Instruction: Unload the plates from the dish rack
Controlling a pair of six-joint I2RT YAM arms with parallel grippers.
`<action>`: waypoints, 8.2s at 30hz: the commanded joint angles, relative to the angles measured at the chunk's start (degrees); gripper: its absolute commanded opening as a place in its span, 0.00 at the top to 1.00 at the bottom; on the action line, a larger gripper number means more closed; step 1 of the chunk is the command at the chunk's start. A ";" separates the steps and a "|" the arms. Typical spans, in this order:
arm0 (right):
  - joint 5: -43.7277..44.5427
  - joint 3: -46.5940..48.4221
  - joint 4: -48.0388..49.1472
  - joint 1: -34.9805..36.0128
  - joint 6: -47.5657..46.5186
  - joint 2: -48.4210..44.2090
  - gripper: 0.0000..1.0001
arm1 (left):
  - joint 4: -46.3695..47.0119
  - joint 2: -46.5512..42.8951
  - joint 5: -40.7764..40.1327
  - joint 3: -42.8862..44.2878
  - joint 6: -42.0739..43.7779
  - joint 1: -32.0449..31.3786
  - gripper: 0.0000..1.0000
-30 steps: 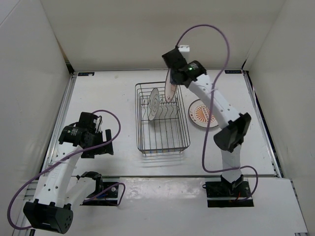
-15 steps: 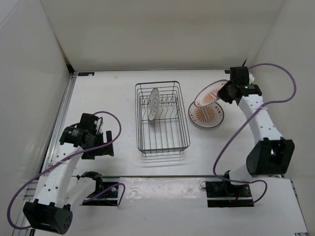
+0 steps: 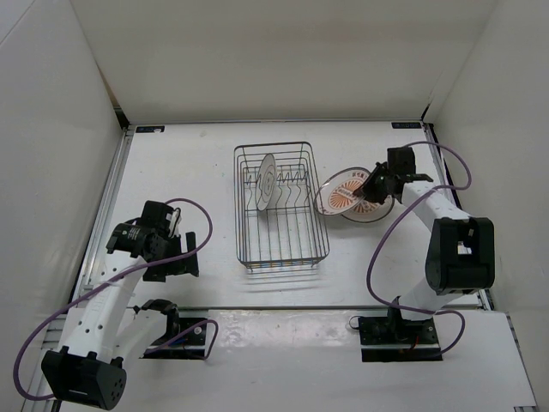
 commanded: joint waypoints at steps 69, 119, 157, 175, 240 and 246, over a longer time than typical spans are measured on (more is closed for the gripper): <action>-11.02 15.30 -7.45 -6.99 5.43 -8.54 0.27 | 2.24 2.76 4.94 4.83 0.70 -0.07 0.00; 6.20 23.33 -45.79 -4.25 -13.30 -16.60 0.18 | 22.19 67.45 1.78 65.92 5.63 -22.74 0.59; 1.02 23.51 -45.87 0.23 -10.40 -11.94 0.16 | 9.28 47.40 -41.99 46.78 4.87 -9.21 0.99; -1.53 21.75 -42.27 1.11 -15.23 -17.39 0.14 | 2.16 69.29 -33.47 49.32 -9.75 -4.20 0.65; 7.87 29.23 -38.85 24.93 -17.60 21.90 0.52 | 6.99 6.98 -6.75 16.62 -7.03 -1.21 0.00; 8.40 30.71 -38.23 24.84 -20.06 21.63 0.50 | 6.90 7.50 -5.34 17.23 -6.68 -1.21 0.00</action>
